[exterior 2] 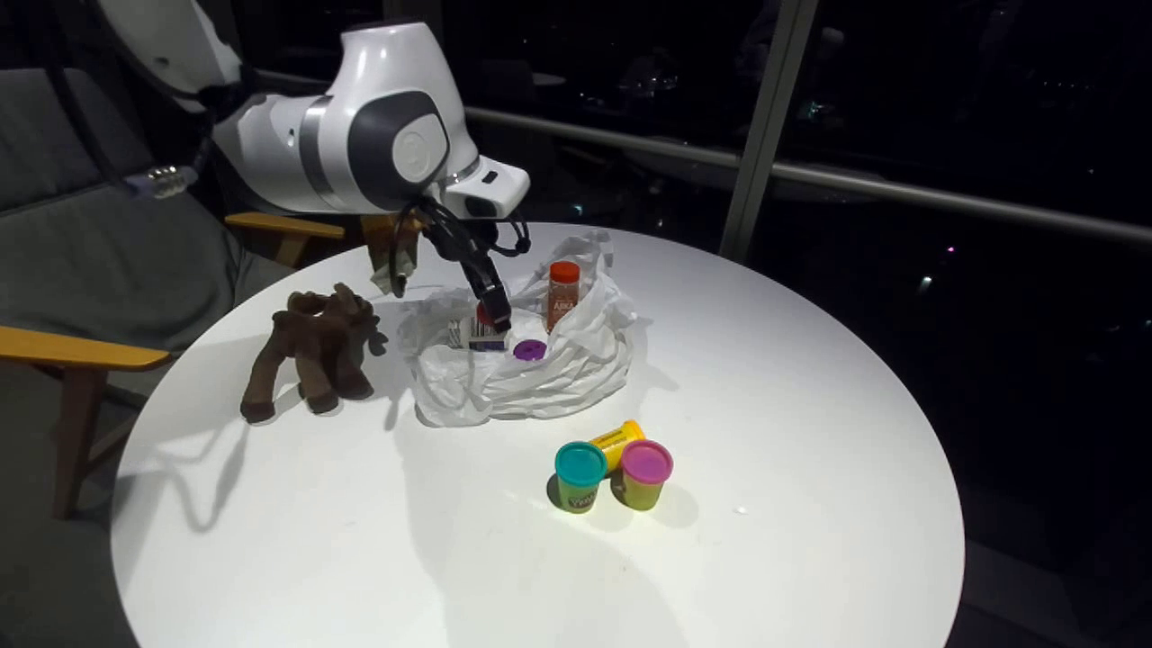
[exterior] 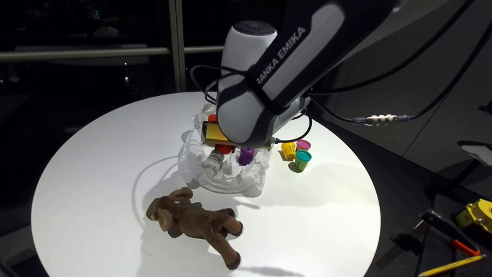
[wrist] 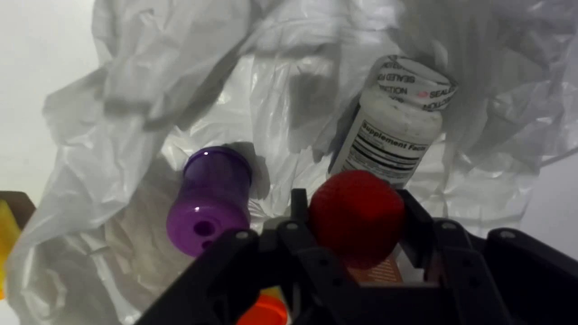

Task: Pick the objects on the table and put them in the plastic bag

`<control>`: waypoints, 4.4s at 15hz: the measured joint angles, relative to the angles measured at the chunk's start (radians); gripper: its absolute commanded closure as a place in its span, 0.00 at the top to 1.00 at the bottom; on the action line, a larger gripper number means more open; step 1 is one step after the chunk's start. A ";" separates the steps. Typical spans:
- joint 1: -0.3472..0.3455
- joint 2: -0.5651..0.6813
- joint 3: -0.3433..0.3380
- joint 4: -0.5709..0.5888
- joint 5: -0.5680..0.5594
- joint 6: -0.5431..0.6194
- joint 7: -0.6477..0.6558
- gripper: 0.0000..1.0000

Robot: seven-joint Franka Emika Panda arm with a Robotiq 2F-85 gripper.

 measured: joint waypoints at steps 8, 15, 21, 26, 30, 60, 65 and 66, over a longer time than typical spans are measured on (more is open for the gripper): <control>-0.014 0.127 -0.035 0.171 -0.104 0.002 0.190 0.88; -0.016 0.094 -0.040 0.131 -0.159 0.006 0.195 1.00; -0.025 -0.161 -0.018 -0.105 -0.180 -0.170 0.085 1.00; -0.047 -0.426 -0.042 -0.310 -0.296 -0.387 0.080 1.00; -0.266 -0.558 0.105 -0.414 -0.316 -0.505 -0.046 1.00; -0.187 -0.174 -0.050 -0.444 -0.196 0.097 0.035 0.58; -0.186 -0.156 -0.050 -0.427 -0.195 0.097 0.039 0.27; -0.186 -0.155 -0.051 -0.425 -0.195 0.097 0.040 0.27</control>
